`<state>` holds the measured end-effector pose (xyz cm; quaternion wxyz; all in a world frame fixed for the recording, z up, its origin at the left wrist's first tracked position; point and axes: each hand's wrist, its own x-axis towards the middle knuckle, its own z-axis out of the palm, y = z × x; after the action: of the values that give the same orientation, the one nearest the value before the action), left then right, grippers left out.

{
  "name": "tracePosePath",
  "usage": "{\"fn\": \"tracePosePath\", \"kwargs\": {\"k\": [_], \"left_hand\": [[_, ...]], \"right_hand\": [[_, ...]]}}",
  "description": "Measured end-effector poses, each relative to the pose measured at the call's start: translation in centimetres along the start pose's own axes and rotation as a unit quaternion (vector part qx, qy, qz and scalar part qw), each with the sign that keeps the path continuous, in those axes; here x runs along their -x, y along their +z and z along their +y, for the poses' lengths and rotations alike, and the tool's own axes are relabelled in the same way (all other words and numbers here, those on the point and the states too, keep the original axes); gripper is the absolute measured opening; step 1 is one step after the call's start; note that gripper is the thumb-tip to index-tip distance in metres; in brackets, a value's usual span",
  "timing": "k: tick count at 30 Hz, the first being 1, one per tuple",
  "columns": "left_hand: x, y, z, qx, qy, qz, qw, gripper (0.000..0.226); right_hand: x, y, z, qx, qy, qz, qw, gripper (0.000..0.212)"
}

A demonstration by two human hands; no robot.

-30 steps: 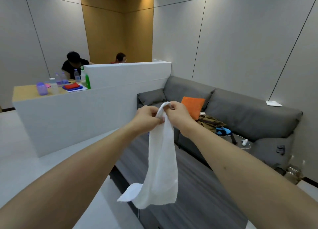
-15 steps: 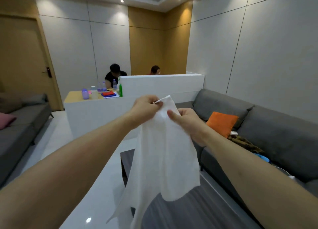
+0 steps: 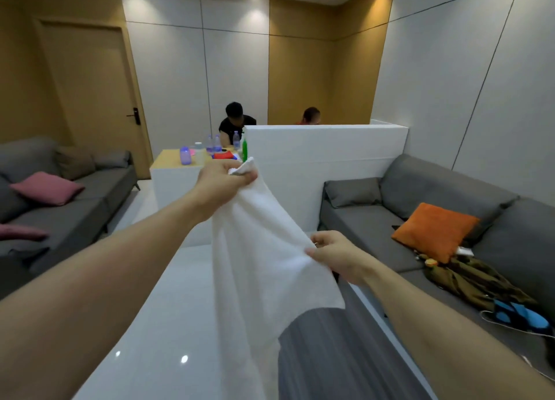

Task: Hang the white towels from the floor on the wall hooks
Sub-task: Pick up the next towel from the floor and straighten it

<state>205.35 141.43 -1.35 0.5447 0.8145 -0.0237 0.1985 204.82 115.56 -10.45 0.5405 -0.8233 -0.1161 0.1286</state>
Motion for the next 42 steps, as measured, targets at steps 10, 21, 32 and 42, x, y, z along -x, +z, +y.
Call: {"fn": "tracePosePath", "kwargs": {"k": [10, 21, 32, 42], "left_hand": [[-16.6, -3.1, -8.9, -0.058, -0.046, 0.061, 0.995, 0.007], [-23.7, -3.5, -5.9, -0.093, 0.004, 0.127, 0.987, 0.016], [-4.7, 9.7, -10.0, -0.227, -0.118, 0.054, 0.965, 0.013], [16.9, 18.5, -17.0, -0.278, -0.266, -0.037, 0.922, 0.009]], "right_hand": [[-19.8, -7.8, -8.5, 0.247, -0.062, 0.030, 0.966, 0.024], [-26.2, -14.4, -12.6, 0.439, -0.115, 0.278, 0.846, 0.020], [-13.5, -15.3, 7.6, 0.450, -0.058, 0.149, 0.879, 0.018], [1.4, -12.7, 25.0, 0.480, 0.029, -0.024, 0.876, 0.023]]}}
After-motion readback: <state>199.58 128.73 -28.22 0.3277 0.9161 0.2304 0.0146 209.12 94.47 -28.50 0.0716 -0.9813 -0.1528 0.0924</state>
